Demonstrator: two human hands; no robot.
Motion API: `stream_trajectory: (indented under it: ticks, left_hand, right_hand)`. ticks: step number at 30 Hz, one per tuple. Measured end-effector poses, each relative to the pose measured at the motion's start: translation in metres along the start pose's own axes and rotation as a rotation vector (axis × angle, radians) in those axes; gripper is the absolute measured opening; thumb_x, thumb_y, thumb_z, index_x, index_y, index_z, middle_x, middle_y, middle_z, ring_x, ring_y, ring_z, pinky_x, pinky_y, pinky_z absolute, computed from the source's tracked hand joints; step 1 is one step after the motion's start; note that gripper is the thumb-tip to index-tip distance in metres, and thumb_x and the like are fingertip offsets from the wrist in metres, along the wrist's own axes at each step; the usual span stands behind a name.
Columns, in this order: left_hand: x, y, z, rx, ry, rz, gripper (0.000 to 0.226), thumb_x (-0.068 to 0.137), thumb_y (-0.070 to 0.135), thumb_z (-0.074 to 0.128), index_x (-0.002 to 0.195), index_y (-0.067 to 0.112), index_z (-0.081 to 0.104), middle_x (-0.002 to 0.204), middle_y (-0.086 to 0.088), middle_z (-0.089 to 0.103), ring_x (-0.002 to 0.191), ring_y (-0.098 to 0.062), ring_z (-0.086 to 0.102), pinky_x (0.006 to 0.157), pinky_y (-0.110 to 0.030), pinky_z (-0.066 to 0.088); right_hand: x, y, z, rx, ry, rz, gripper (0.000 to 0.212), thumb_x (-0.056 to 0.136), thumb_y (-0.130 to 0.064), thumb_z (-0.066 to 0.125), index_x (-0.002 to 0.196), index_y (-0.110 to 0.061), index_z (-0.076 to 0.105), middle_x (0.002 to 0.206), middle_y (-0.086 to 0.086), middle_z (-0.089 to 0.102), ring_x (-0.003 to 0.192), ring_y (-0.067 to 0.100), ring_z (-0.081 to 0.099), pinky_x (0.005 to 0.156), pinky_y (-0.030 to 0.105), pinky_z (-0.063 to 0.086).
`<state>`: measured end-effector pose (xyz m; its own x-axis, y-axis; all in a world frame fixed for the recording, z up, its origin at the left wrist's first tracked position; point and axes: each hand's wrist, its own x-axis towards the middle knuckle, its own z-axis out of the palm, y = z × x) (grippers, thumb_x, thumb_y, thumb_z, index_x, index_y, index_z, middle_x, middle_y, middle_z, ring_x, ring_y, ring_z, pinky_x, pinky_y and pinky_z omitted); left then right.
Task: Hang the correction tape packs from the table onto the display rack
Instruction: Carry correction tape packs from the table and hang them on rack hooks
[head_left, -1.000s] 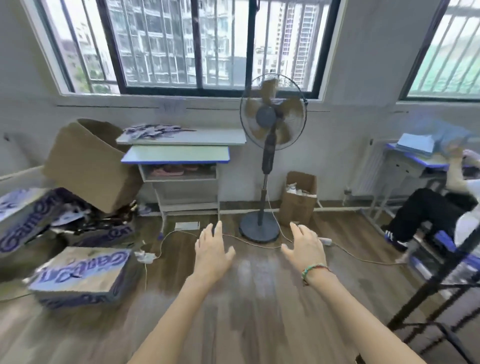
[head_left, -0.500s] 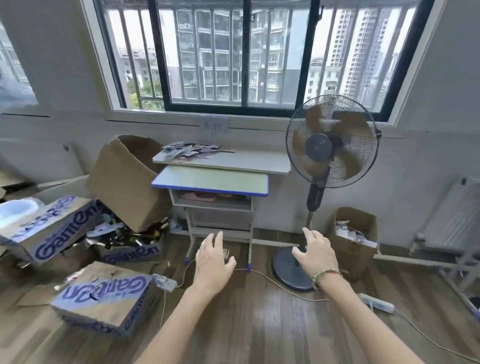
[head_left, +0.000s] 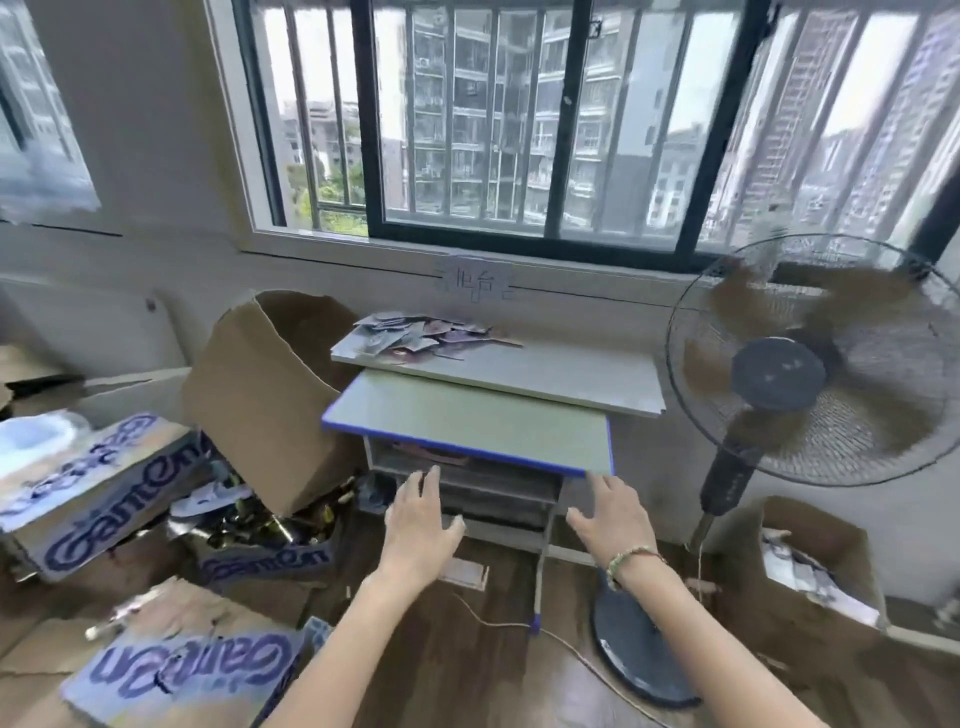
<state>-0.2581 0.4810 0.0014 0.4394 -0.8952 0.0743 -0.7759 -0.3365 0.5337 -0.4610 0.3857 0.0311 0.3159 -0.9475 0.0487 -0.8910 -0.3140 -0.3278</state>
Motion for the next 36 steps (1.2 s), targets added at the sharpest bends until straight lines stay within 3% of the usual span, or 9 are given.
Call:
stream_trajectory:
  ticks: [5, 16, 22, 25, 36]
  left_hand:
    - [0.097, -0.027, -0.017, 0.091, 0.022, -0.009, 0.072, 0.097, 0.035, 0.050, 0.153, 0.011, 0.013, 0.157, -0.012, 0.018, 0.146, -0.026, 0.016, 0.117, -0.037, 0.020]
    - [0.278, -0.065, 0.010, 0.093, 0.013, -0.047, 0.075, 0.094, 0.033, 0.053, 0.153, 0.009, 0.013, 0.155, -0.013, 0.020, 0.144, -0.027, 0.018, 0.117, -0.037, 0.017]
    - [0.383, -0.057, 0.018, 0.085, 0.030, -0.108, 0.075, 0.092, 0.034, 0.056, 0.152, 0.008, 0.018, 0.152, -0.014, 0.027, 0.141, -0.028, 0.026, 0.114, -0.036, 0.024]
    - [0.427, -0.052, 0.020, 0.084, 0.041, -0.120, 0.074, 0.093, 0.034, 0.055, 0.151, 0.008, 0.018, 0.155, -0.014, 0.020, 0.141, -0.029, 0.024, 0.114, -0.035, 0.022]
    - [0.569, -0.074, 0.024, 0.021, 0.025, -0.069, 0.073, 0.091, 0.027, 0.059, 0.151, 0.009, 0.021, 0.154, -0.012, 0.023, 0.140, -0.028, 0.025, 0.113, -0.039, 0.025]
  right_hand:
    - [0.092, -0.041, 0.006, 0.053, 0.030, -0.038, 0.061, 0.094, -0.032, 0.053, 0.147, -0.013, 0.028, 0.146, 0.005, 0.037, 0.134, 0.023, 0.034, 0.111, 0.031, 0.028]
    - [0.275, -0.059, 0.060, 0.041, -0.001, -0.028, 0.059, 0.092, -0.031, 0.051, 0.146, -0.014, 0.032, 0.146, 0.006, 0.039, 0.133, 0.023, 0.036, 0.108, 0.031, 0.030]
    - [0.391, -0.063, 0.063, 0.036, -0.029, -0.073, 0.058, 0.093, -0.031, 0.052, 0.145, -0.015, 0.031, 0.145, 0.006, 0.038, 0.132, 0.024, 0.034, 0.107, 0.032, 0.031]
    - [0.445, -0.068, 0.064, 0.030, -0.028, -0.098, 0.056, 0.094, -0.031, 0.051, 0.144, -0.013, 0.032, 0.146, 0.007, 0.037, 0.132, 0.025, 0.033, 0.106, 0.033, 0.032]
    - [0.566, -0.103, 0.108, 0.020, -0.098, -0.090, 0.057, 0.093, -0.031, 0.051, 0.144, -0.012, 0.033, 0.146, 0.008, 0.038, 0.131, 0.025, 0.035, 0.105, 0.032, 0.031]
